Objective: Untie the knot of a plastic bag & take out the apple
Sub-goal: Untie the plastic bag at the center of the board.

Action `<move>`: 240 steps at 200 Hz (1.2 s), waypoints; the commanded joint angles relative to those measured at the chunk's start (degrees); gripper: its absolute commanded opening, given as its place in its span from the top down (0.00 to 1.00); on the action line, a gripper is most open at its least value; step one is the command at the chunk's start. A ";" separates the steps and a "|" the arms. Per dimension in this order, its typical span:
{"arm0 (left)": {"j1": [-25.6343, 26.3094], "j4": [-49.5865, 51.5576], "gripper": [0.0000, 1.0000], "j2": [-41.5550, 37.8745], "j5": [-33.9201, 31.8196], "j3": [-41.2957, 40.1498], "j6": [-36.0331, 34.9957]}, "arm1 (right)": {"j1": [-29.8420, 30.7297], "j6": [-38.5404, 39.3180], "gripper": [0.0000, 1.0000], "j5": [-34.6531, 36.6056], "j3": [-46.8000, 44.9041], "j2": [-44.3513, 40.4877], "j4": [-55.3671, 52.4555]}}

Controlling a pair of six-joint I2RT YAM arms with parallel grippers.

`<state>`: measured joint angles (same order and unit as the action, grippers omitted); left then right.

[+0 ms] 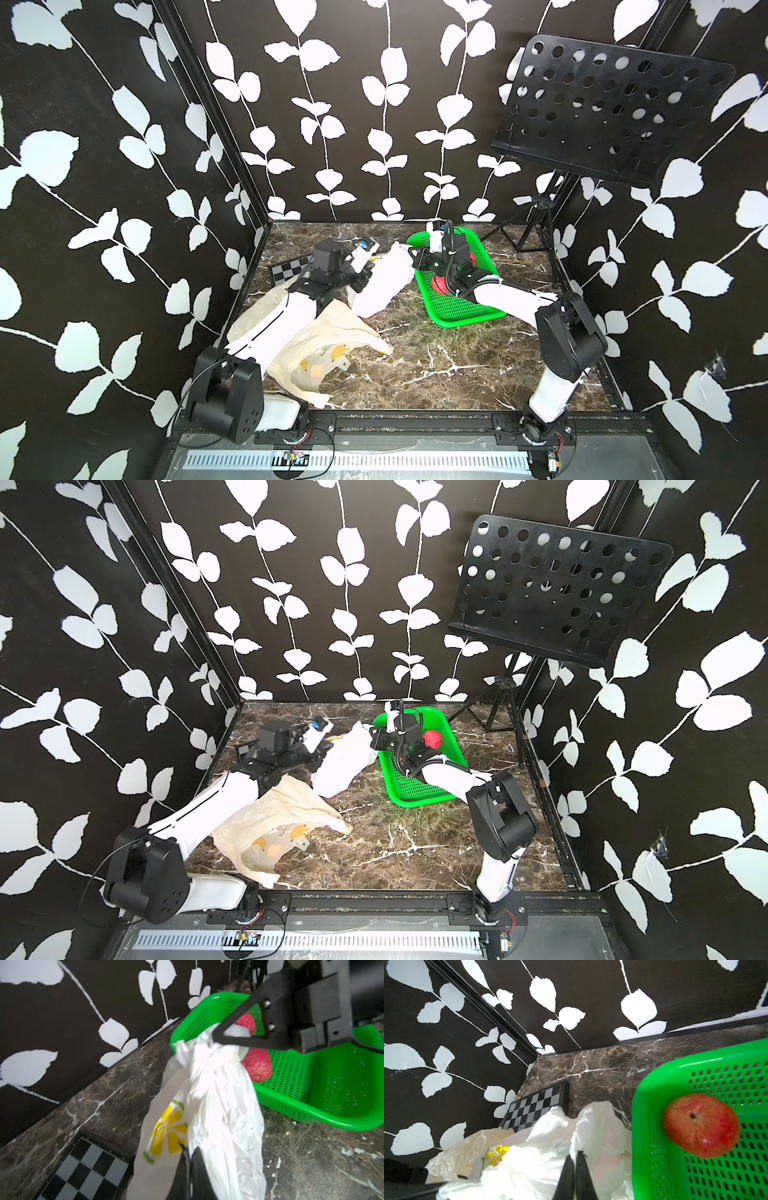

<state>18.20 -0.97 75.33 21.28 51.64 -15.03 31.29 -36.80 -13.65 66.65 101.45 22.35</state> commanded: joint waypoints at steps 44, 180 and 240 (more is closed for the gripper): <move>-2.39 -10.55 1.00 0.06 19.00 -3.35 1.76 | -1.67 23.25 0.55 -6.95 -3.57 -9.28 2.31; -2.47 -6.42 1.00 2.11 22.94 -1.36 -1.89 | 3.78 45.46 0.64 6.37 7.09 -0.55 -6.11; -3.98 -11.11 0.98 -1.44 9.45 -7.22 3.55 | -2.91 15.22 0.96 9.11 1.94 -4.77 4.38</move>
<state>15.57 -9.39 76.73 36.77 47.31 -15.14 32.56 -4.54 -6.04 71.07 100.51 17.30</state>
